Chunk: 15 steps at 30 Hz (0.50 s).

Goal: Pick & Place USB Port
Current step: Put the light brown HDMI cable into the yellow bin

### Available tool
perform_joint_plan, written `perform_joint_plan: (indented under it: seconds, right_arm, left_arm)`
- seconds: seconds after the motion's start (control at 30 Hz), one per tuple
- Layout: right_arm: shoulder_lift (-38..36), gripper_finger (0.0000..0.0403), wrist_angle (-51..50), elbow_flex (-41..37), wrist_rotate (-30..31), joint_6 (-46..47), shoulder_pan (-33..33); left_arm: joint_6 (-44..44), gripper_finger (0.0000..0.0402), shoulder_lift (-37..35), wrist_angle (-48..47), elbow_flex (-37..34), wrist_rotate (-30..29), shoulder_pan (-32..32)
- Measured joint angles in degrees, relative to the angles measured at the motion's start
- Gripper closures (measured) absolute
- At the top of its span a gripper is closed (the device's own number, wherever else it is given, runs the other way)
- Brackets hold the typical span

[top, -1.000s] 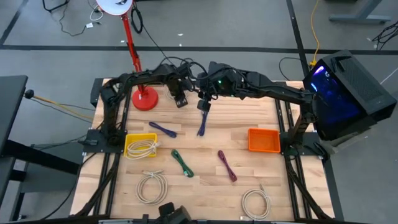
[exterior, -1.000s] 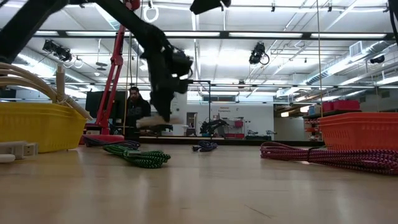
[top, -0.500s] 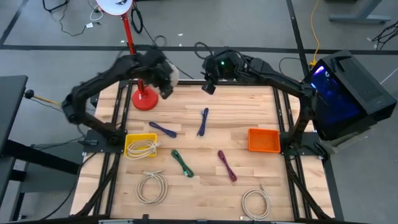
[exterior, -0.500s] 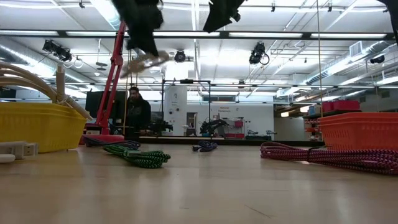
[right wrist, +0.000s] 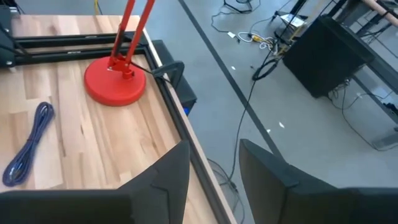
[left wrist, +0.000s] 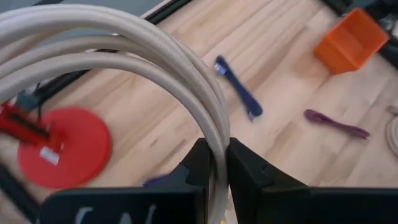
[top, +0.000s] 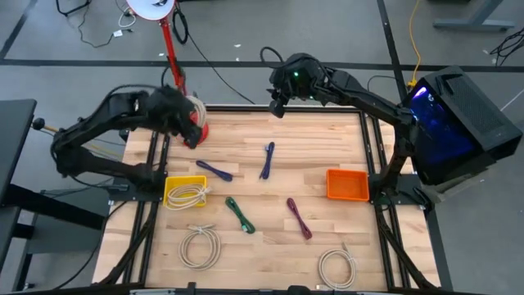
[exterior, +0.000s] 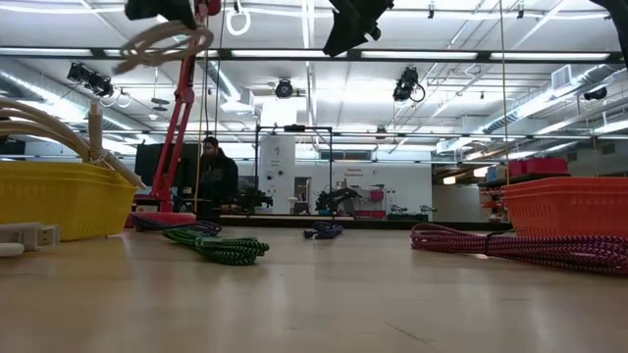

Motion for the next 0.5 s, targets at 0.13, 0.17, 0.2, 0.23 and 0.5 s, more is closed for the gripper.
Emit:
perform_joint_plan:
  seconds: [0.13,0.17,0.2,0.23,0.5]
  right_arm:
    - [0.0,0.0262,0.33,0.02,-0.94,-0.43,-0.04]
    - [0.0,0.0262,0.35,0.02,-0.93,-0.56,-0.04]
    - [0.0,0.0262,0.33,0.02,-0.95,-0.65,-0.09]
    - [0.0,0.0262,0.29,0.0,-0.94,-0.96,-0.17]
    - [0.0,0.0262,-0.48,0.02,-0.91,-2.27,-0.31]
  left_arm:
    - [-8.7,0.0365,0.03,-4.53,-0.08,-7.38,-7.79]
    - [-11.05,0.0365,0.12,-5.54,-0.09,-8.91,-9.58]
    - [-13.32,0.0365,0.29,-6.17,-0.09,-10.3,-11.23]
    - [-15.73,0.0365,0.6,-6.54,-0.09,-11.54,-12.99]
    - [-34.16,0.0365,0.92,-4.75,-10.68,-14.63,-24.98]
